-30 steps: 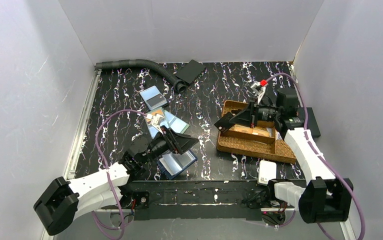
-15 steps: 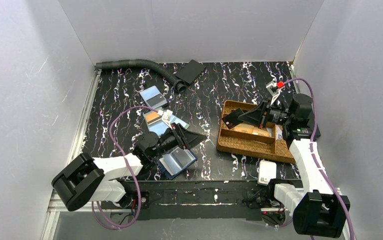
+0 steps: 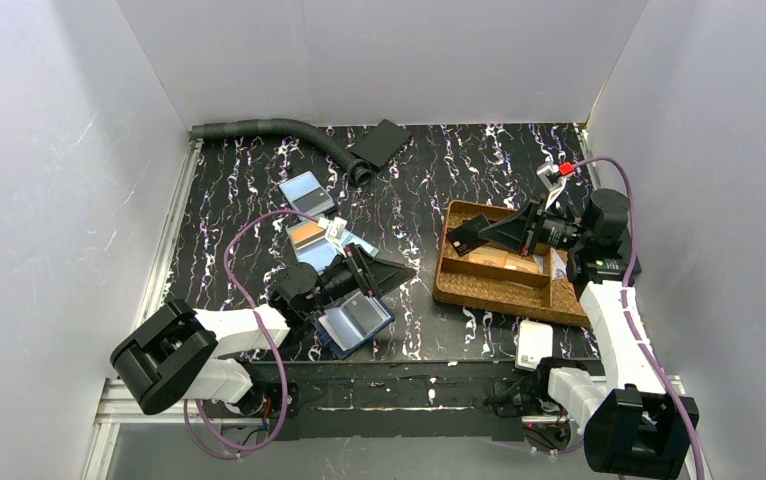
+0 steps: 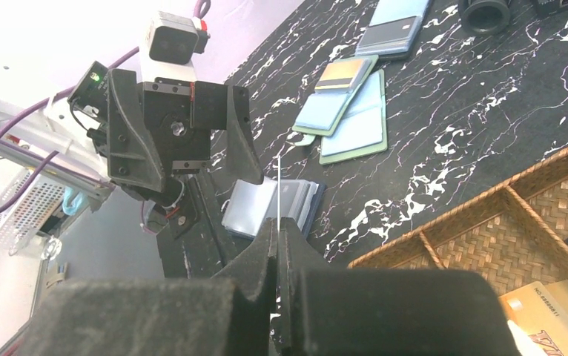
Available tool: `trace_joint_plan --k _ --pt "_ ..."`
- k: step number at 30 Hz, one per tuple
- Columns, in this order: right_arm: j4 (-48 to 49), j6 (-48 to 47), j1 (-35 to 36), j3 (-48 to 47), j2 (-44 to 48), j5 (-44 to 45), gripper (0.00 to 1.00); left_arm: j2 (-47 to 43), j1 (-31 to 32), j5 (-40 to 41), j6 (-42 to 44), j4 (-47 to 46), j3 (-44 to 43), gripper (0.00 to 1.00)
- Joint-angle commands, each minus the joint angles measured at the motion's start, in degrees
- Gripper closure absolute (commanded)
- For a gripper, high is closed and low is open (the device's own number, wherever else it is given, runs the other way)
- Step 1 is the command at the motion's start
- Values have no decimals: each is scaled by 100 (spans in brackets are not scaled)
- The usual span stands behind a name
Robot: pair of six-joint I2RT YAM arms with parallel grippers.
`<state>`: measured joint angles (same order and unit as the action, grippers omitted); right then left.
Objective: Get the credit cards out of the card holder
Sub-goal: Place the credit card in the storage box.
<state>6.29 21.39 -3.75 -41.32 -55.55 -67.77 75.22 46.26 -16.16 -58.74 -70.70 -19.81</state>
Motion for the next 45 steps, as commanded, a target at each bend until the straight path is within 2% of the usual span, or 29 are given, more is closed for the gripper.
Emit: trace_joint_plan --k 1,45 --pt "302 151 -38 97 70 -105 99 -168 28 -10 86 -217 46 2" --pt "323 567 -38 203 53 -165 99 70 248 118 308 -316 -19 2"
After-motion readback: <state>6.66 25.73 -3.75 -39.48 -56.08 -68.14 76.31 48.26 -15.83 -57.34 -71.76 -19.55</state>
